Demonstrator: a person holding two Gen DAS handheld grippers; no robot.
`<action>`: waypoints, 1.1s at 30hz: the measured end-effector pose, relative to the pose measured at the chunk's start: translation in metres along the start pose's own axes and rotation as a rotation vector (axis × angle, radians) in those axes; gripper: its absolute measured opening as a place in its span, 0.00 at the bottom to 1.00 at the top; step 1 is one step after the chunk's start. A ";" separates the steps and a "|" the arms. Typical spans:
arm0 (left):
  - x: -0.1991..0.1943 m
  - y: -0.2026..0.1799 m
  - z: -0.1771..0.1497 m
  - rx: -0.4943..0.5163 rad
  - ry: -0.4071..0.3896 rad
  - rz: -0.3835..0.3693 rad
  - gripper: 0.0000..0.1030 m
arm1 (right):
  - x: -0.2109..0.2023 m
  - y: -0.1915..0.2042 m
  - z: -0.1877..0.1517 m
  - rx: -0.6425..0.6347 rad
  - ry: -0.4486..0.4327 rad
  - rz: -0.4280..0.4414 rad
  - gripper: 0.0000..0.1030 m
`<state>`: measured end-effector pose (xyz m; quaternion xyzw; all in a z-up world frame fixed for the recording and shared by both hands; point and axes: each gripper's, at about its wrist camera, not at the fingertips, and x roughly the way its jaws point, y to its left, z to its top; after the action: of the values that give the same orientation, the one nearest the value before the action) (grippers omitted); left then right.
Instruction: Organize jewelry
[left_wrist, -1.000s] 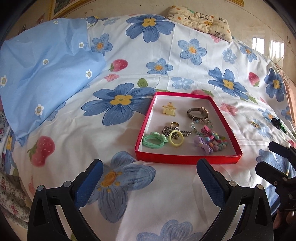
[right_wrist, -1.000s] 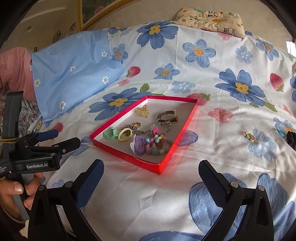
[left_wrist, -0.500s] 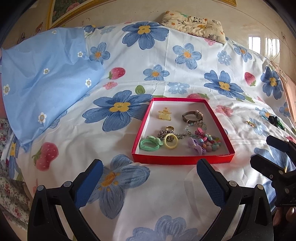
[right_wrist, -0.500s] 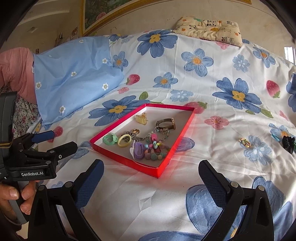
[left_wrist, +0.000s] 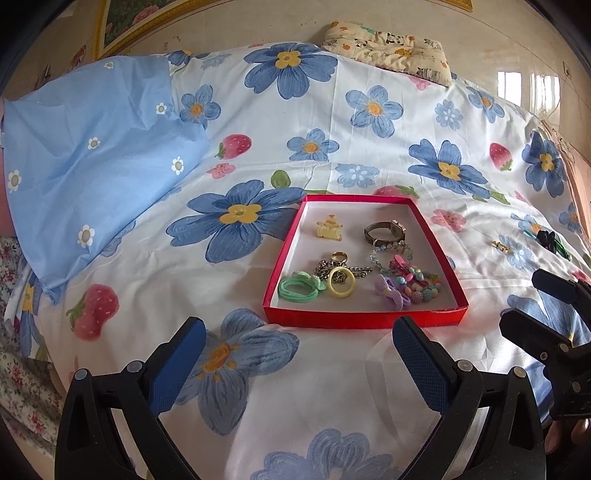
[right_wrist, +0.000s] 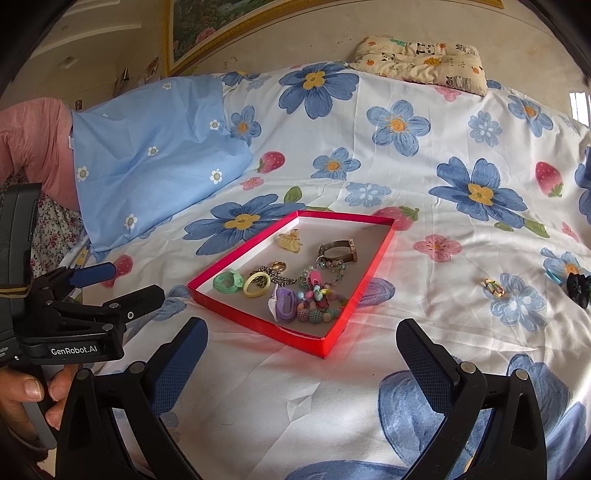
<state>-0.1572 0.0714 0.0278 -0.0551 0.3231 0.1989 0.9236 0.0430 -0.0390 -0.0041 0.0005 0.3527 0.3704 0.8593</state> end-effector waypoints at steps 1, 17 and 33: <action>0.000 0.000 0.000 0.001 0.000 0.001 1.00 | 0.000 0.000 0.000 -0.001 0.000 0.001 1.00; 0.004 0.003 0.002 0.001 0.009 0.004 0.99 | 0.001 0.003 -0.001 0.003 0.000 0.005 1.00; 0.006 0.001 0.001 0.011 0.009 0.010 1.00 | 0.001 0.002 0.000 0.003 0.000 0.006 1.00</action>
<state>-0.1527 0.0742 0.0254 -0.0495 0.3288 0.2016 0.9213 0.0418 -0.0371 -0.0041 0.0030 0.3534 0.3724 0.8581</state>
